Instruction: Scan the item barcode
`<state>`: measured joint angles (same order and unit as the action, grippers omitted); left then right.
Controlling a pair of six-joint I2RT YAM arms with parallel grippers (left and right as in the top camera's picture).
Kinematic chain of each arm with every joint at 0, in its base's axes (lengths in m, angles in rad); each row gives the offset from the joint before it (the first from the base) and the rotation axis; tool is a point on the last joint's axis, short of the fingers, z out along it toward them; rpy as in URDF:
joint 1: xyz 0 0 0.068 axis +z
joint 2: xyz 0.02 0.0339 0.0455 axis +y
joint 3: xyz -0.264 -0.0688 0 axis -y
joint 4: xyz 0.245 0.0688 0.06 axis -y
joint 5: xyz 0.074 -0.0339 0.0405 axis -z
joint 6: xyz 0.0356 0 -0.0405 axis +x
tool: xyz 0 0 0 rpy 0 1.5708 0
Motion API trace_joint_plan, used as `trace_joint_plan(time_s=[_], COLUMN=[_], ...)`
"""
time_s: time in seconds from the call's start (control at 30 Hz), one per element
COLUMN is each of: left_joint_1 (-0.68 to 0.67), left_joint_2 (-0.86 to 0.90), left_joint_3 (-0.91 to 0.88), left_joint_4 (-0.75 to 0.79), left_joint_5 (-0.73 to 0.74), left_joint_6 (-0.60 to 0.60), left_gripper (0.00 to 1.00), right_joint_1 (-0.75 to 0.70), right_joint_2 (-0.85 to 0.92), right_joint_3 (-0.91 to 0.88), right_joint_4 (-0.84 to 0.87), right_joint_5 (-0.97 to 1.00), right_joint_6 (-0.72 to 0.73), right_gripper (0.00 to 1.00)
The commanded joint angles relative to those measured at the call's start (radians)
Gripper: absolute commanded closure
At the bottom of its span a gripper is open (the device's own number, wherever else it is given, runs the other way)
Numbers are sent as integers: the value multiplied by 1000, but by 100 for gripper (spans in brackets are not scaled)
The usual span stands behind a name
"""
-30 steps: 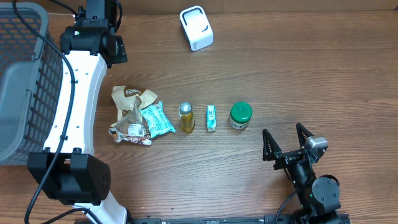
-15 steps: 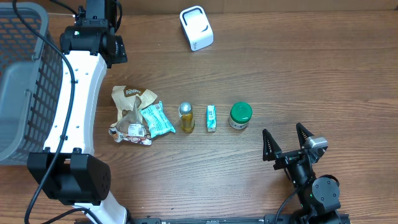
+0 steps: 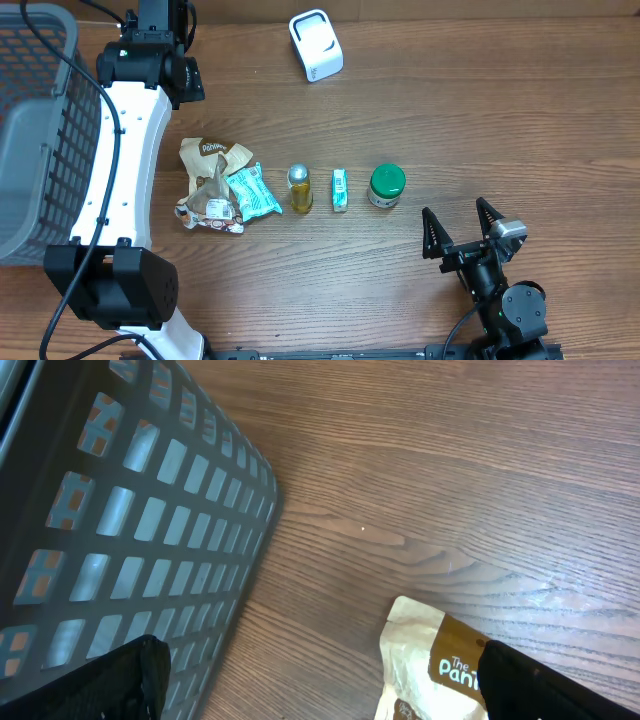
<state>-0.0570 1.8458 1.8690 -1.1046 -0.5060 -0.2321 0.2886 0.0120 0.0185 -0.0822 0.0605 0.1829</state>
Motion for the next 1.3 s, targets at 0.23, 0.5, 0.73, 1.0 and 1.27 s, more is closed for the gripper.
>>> trace_joint_plan(time_s=[0.23,0.5,0.73,1.0,1.27], left_joint_1=[-2,-2,-2,-2,-2], left_joint_2=[-19,-19,-19,-19,-19], left_joint_3=[18,18,18,18,18], left_joint_4=[-2,-2,-2,-2,-2], left_joint_5=[-17,-17,-17,-17,-17], left_joint_6=[8,8,8,8,8], left_gripper=[1,0,0,1,0], right_joint_1=[-4,-4,-4,-4,-4], right_joint_2=[-9,-9,-9,-9,-9], right_joint_3=[-10,-10,-10,-10,46], right_joint_4=[5,5,5,5,-38], right_joint_5=[16,16,16,16,-26], right_joint_6=[-4,-4,-4,-4,-3], right_gripper=[0,0,0,0,0])
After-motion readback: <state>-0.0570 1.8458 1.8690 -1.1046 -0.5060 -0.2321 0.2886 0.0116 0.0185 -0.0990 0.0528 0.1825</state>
